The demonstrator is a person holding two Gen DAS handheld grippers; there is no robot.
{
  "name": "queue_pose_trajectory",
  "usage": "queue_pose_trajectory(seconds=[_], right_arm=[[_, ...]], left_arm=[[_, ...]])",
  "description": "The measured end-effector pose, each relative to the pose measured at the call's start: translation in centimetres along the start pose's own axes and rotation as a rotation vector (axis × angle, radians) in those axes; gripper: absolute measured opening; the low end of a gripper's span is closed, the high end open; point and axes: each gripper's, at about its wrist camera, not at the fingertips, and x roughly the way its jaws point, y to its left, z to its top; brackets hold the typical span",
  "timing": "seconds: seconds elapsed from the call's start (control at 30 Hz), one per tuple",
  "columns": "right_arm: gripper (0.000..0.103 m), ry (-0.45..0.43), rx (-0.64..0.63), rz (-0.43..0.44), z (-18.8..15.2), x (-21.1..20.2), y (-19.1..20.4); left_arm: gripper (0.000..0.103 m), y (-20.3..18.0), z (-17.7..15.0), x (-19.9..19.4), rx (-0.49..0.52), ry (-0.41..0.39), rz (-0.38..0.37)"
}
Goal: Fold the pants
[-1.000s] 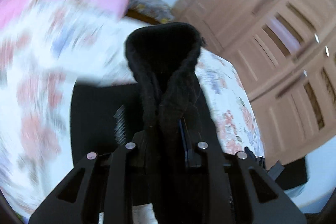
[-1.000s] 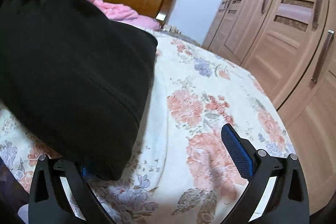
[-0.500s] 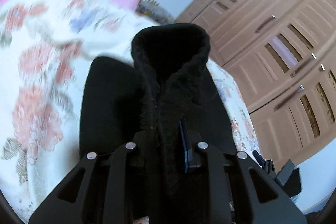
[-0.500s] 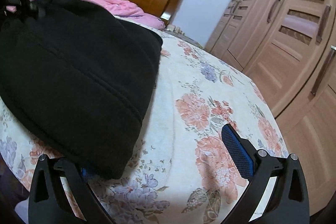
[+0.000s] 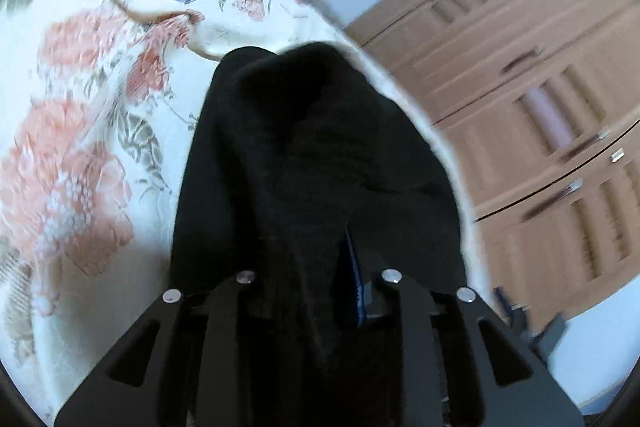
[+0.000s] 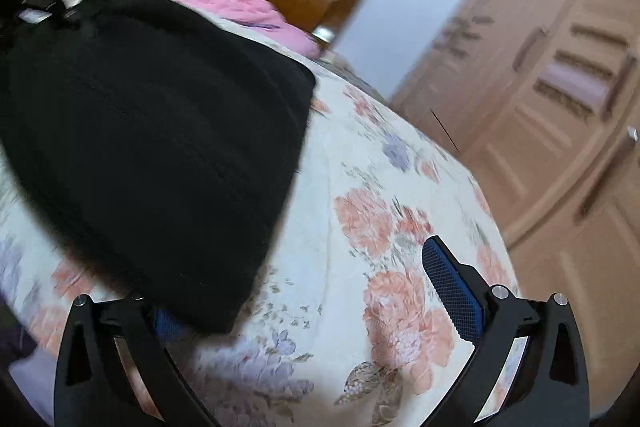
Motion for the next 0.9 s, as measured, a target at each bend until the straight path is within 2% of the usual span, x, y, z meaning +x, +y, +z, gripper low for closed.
queue_pose_trajectory(seconds=[0.07, 0.13, 0.2, 0.27, 0.33, 0.43, 0.5, 0.57, 0.6, 0.67, 0.7, 0.73, 0.77, 0.8, 0.83, 0.87, 0.9], right_arm=[[0.098, -0.035, -0.005, 0.097, -0.4, -1.6, -0.7], [0.098, -0.078, 0.043, 0.282, -0.9, -3.6, -2.8], [0.098, -0.122, 0.160, 0.435, -0.9, -4.7, -5.5], [0.098, -0.142, 0.277, 0.560, -0.3, -4.5, -7.9], [0.098, -0.119, 0.350, 0.713, 1.1, -2.8, -8.8], [0.098, -0.111, 0.318, 0.864, 3.2, -1.3, -7.3], [0.098, -0.114, 0.254, 0.912, 4.9, -1.1, -5.0], [0.098, -0.127, 0.168, 0.979, 6.4, -1.6, -2.4], [0.098, -0.139, 0.139, 1.003, 6.7, -2.0, -1.6], [0.098, -0.155, 0.076, 1.053, 7.4, -2.8, 0.2], [0.098, -0.170, 0.040, 1.073, 7.8, -3.2, 1.1], [0.098, -0.188, 0.008, 1.095, 8.2, -3.5, 1.9], [0.098, -0.199, -0.010, 1.101, 8.5, -3.6, 2.4], [0.095, -0.211, -0.028, 1.096, 8.9, -3.5, 3.1], [0.083, -0.211, -0.039, 1.092, 9.4, -3.3, 3.8], [0.066, -0.199, -0.041, 1.087, 9.7, -2.8, 4.2], [0.061, -0.174, -0.036, 1.075, 10.2, -2.0, 4.7]], left_arm=[[0.040, -0.6, -0.4, -1.2, 0.028, -0.039, 0.032], [0.064, -1.9, -0.9, -3.1, 0.062, -0.099, 0.114], [0.077, -3.3, -1.5, -5.8, 0.104, -0.186, 0.182], [0.083, -5.3, -2.1, -8.2, 0.156, -0.258, 0.195], [0.089, -7.1, -2.4, -9.1, 0.201, -0.257, 0.167], [0.089, -9.2, -2.8, -7.6, 0.251, -0.190, 0.141], [0.089, -9.6, -3.1, -5.9, 0.249, -0.145, 0.170], [0.089, -8.4, -3.5, -4.7, 0.182, -0.103, 0.222], [0.088, -7.7, -3.9, -4.8, 0.147, -0.100, 0.202], [0.087, -5.8, -5.3, -6.5, 0.053, -0.176, 0.152], [0.086, -5.0, -6.1, -7.8, 0.017, -0.238, 0.131], [0.084, -4.0, -7.3, -9.4, -0.016, -0.312, 0.079], [0.084, -3.3, -8.4, -10.5, -0.036, -0.354, 0.053], [0.078, -2.8, -9.4, -11.3, -0.047, -0.379, 0.067], [0.073, -2.6, -9.9, -11.6, -0.039, -0.377, 0.092], [0.065, -2.7, -10.4, -11.5, -0.018, -0.358, 0.131], [0.054, -2.7, -10.7, -11.1, 0.002, -0.333, 0.182]])
